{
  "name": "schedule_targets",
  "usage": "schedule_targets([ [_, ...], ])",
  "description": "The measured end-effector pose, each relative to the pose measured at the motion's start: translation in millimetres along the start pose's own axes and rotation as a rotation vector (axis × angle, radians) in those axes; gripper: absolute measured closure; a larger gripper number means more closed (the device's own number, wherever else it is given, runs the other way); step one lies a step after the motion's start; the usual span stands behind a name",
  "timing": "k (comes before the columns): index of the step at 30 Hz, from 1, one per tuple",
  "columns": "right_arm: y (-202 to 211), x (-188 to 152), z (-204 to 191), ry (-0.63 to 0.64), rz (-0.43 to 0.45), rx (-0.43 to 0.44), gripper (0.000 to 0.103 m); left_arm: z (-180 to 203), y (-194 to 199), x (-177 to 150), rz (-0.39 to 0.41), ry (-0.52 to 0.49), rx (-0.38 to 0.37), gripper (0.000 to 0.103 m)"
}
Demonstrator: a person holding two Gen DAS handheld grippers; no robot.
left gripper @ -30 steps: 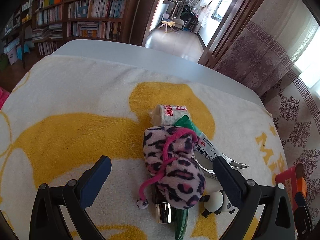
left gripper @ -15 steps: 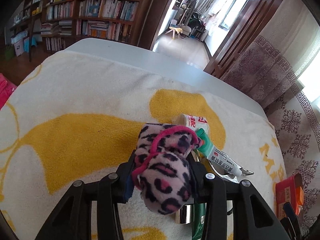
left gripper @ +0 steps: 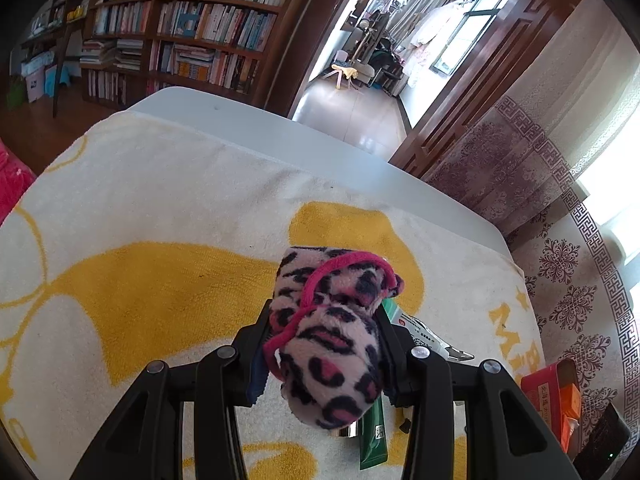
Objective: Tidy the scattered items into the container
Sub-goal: 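Grasp the teal binder clip with the right tool while the left tool holds the pouch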
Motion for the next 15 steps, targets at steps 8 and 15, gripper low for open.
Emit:
schedule_targets([
  [8,-23.9,9.5,-2.6,0.041,-0.070,-0.078,0.040,4.9,-1.5,-4.4,-0.019,-0.015,-0.011,0.058],
  [15,-7.6,-1.1,2.6,0.040,-0.053,-0.088,0.066,8.2,-5.0,-5.9,-0.026,-0.020,-0.010,0.058],
])
Point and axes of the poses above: each gripper's, at about its wrist camera, not at the fingertips, and y roughly against the way its jaws point, z to its right, x to its top, the point moved 5 cm from there along -y, roughly the way its jaws point, and after that the axes turned 3 degrees about -z, right-handed, at the moved point
